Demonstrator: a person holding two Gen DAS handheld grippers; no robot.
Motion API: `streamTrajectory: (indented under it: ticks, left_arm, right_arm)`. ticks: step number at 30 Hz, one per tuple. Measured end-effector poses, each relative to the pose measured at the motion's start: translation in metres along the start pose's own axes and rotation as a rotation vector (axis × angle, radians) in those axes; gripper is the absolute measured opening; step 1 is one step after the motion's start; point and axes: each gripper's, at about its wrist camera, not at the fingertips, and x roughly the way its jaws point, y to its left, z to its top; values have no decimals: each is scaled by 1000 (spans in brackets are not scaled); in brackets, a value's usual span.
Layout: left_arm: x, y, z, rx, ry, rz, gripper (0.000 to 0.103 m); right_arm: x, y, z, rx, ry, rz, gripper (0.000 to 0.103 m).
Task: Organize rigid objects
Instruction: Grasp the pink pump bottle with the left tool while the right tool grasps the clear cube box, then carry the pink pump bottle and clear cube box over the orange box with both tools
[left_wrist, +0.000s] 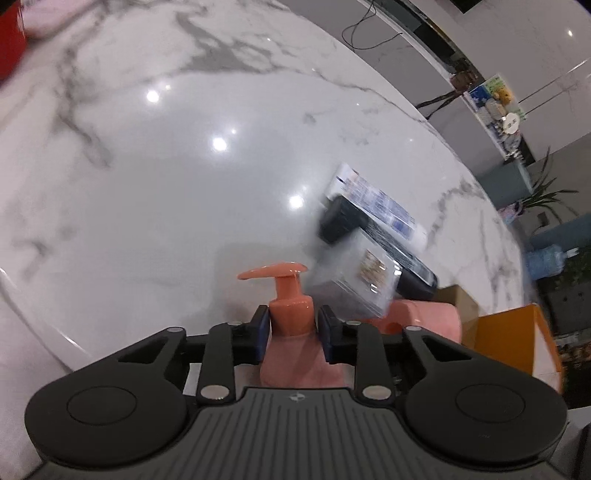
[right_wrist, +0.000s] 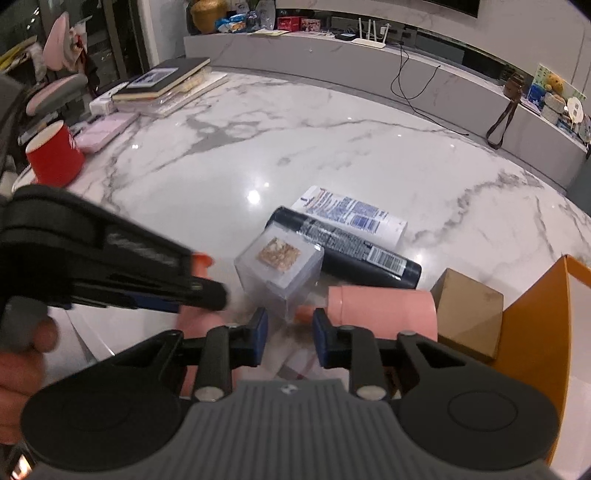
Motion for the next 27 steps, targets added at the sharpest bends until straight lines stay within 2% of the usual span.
streamTrajectory:
  ticks: [3, 9, 11, 14, 16, 19, 20, 27]
  left_arm:
    - [-6, 6, 9, 15, -31, 51, 30]
    - [1, 15, 13, -15, -40, 73, 31]
    - [4, 18, 15, -26, -43, 72, 34]
    - [10, 22, 14, -35, -38, 78, 42]
    - [10, 20, 13, -12, -56, 83, 42]
    - [10, 20, 14, 4, -70, 90, 38]
    - [10, 21, 15, 8, -68, 81, 31]
    - [-6, 5, 8, 114, -100, 66, 29]
  right_arm:
    - [2, 5, 6, 23, -26, 1, 47]
    - [19, 16, 18, 66, -47, -55, 60]
    - [26, 18, 20, 69, -39, -64, 62]
    - [33, 20, 19, 66, -34, -74, 64]
    - [37, 23, 17, 57, -40, -86, 65]
    - [41, 24, 18, 41, -59, -100, 64]
    - [42, 25, 18, 33, -60, -107, 62]
    - [28, 22, 15, 29, -74, -100, 55]
